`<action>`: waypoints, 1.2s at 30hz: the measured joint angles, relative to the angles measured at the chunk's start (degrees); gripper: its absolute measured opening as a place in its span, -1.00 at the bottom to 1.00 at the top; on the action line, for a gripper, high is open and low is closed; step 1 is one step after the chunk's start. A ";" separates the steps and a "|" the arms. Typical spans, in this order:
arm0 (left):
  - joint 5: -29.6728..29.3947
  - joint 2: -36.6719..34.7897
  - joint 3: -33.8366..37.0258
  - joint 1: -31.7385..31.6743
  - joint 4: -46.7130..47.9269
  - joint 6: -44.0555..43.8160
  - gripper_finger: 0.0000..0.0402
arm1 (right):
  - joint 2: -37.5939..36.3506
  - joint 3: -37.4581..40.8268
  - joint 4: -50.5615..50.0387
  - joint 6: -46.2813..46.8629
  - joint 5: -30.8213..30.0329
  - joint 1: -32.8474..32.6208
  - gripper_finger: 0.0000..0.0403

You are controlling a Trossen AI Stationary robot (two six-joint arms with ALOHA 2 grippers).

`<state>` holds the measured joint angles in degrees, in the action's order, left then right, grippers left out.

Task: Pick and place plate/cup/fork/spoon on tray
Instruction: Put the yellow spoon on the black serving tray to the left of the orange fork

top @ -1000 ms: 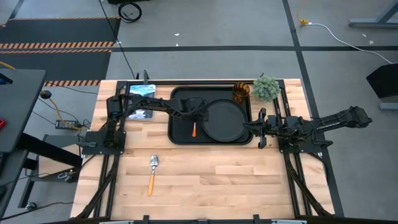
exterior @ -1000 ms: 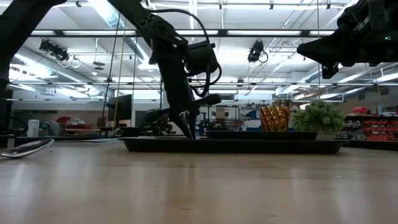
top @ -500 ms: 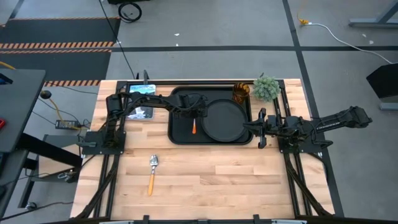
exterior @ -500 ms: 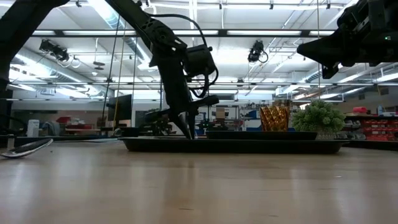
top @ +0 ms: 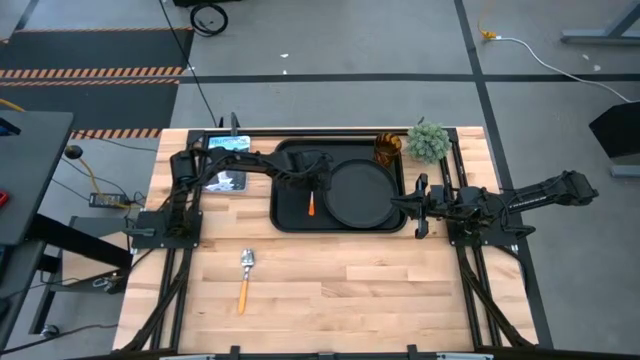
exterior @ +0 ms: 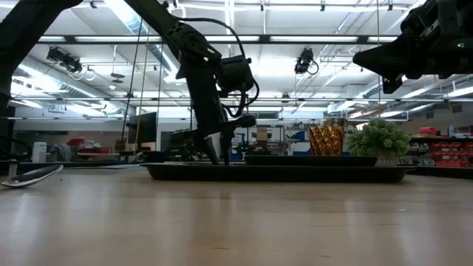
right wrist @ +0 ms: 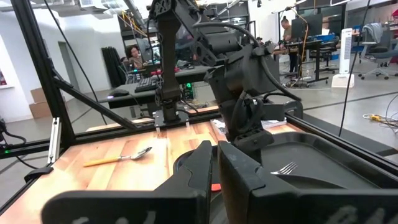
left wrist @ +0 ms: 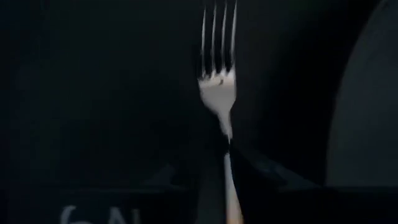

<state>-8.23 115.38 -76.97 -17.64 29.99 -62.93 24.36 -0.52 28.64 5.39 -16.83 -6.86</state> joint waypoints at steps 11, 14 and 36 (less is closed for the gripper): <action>15.84 -7.43 0.02 -1.65 11.72 12.79 -0.60 | -0.02 0.01 0.02 0.01 -0.01 -0.01 -0.83; 15.32 -10.37 -0.02 1.14 16.93 17.10 -0.63 | -0.01 0.00 0.02 0.01 -0.01 -0.01 -0.83; -0.83 -13.55 0.13 39.84 49.85 1.33 -0.97 | -0.01 0.00 0.00 0.00 -0.01 -0.01 -0.83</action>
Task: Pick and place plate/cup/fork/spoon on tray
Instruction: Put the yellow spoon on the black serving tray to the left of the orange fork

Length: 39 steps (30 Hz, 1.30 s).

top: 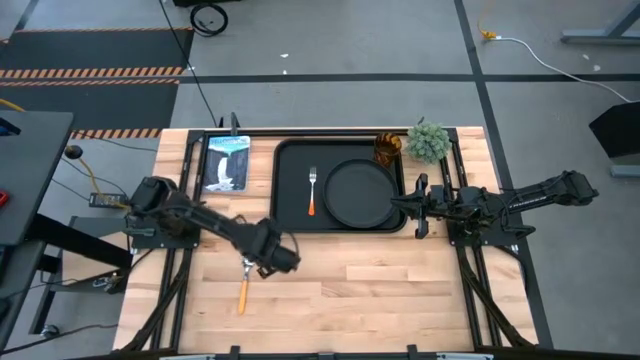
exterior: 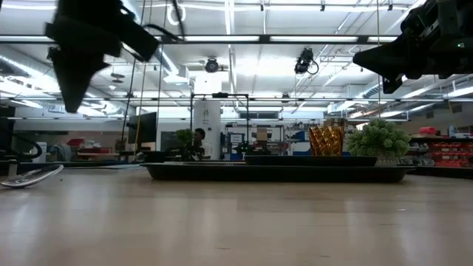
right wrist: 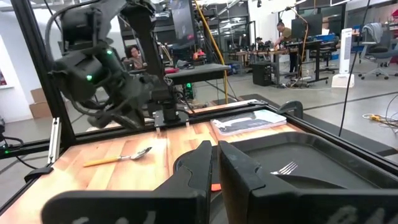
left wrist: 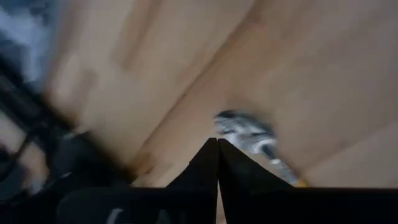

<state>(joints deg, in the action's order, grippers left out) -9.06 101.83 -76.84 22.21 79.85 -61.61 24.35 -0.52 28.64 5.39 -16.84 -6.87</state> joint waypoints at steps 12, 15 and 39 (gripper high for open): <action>-3.23 -8.47 9.57 7.12 -5.27 -13.69 -0.99 | -0.01 0.01 0.00 0.02 0.00 0.00 -0.83; -0.79 -13.00 17.02 8.31 -12.42 -18.83 -0.99 | -0.01 0.00 0.00 0.01 0.00 0.01 -0.83; 9.89 -22.00 36.74 13.28 -40.38 -49.98 -0.19 | 0.01 0.01 0.00 0.02 0.00 0.00 -0.83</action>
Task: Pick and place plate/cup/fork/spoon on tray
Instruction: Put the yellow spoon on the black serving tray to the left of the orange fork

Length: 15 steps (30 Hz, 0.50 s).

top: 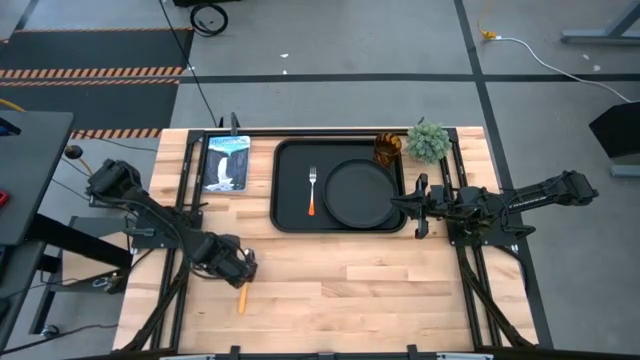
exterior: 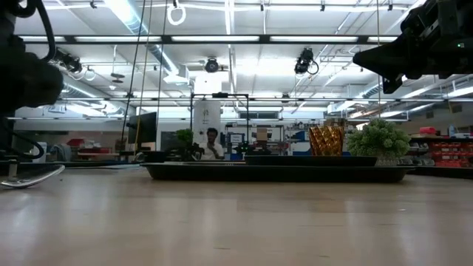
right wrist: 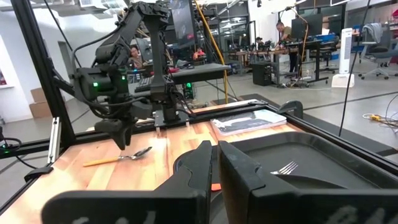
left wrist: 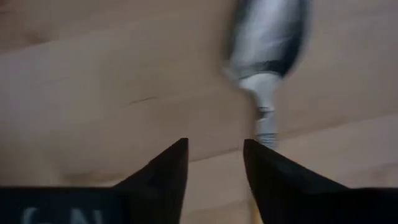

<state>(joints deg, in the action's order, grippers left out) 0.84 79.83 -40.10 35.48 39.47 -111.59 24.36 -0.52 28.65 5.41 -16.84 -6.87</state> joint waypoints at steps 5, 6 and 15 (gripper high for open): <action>-6.62 0.00 0.00 0.00 -4.92 2.45 0.04 | -0.01 -0.01 0.00 -0.01 0.00 0.01 -0.83; -7.47 0.00 0.00 -0.02 -5.62 2.94 0.07 | -0.02 0.00 0.00 -0.02 0.00 0.02 -0.83; -10.63 0.02 0.00 0.44 -10.65 6.11 0.06 | 0.00 0.00 0.00 0.00 0.02 0.02 -0.83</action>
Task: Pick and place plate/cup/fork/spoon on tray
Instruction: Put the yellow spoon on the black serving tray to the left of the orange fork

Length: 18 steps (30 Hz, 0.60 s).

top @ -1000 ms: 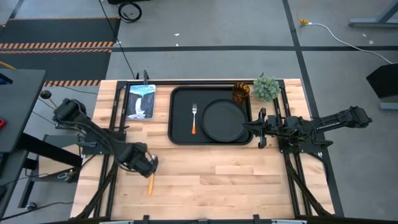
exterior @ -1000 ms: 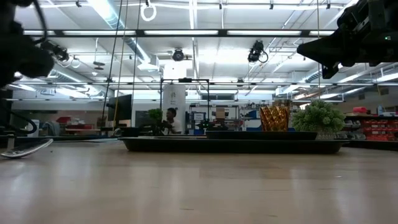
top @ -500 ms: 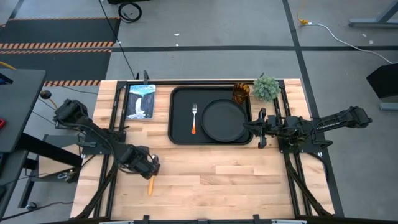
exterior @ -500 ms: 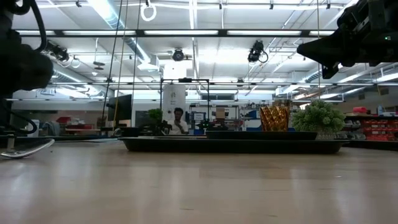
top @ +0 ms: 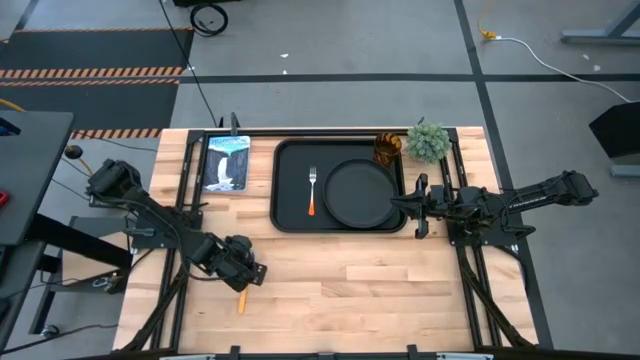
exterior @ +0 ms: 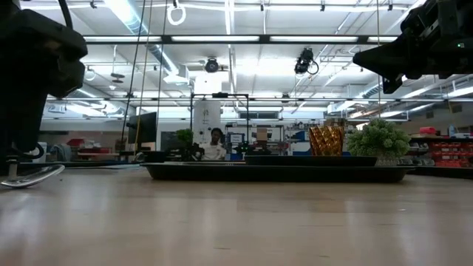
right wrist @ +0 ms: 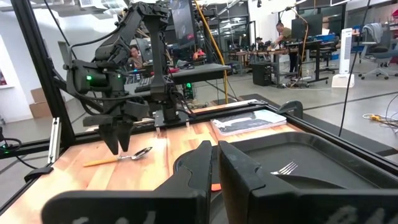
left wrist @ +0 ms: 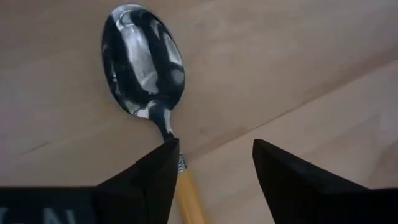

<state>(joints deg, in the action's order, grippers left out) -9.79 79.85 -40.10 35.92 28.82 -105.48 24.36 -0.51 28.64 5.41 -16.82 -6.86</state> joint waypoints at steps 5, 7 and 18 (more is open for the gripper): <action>-1.30 0.02 0.00 0.00 -1.97 0.78 -0.03 | 0.00 0.00 0.00 0.00 -0.02 -0.01 -0.83; -3.42 0.02 0.00 0.00 -4.82 2.05 -0.06 | 0.00 0.00 0.00 0.00 -0.02 -0.02 -0.83; -9.45 0.02 0.00 0.00 -13.73 6.37 -0.15 | 0.00 0.00 0.00 -0.01 -0.02 0.00 -0.83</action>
<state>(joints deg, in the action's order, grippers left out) -19.24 79.88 -40.10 35.92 15.09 -99.11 24.36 -0.51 28.64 5.39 -16.84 -6.85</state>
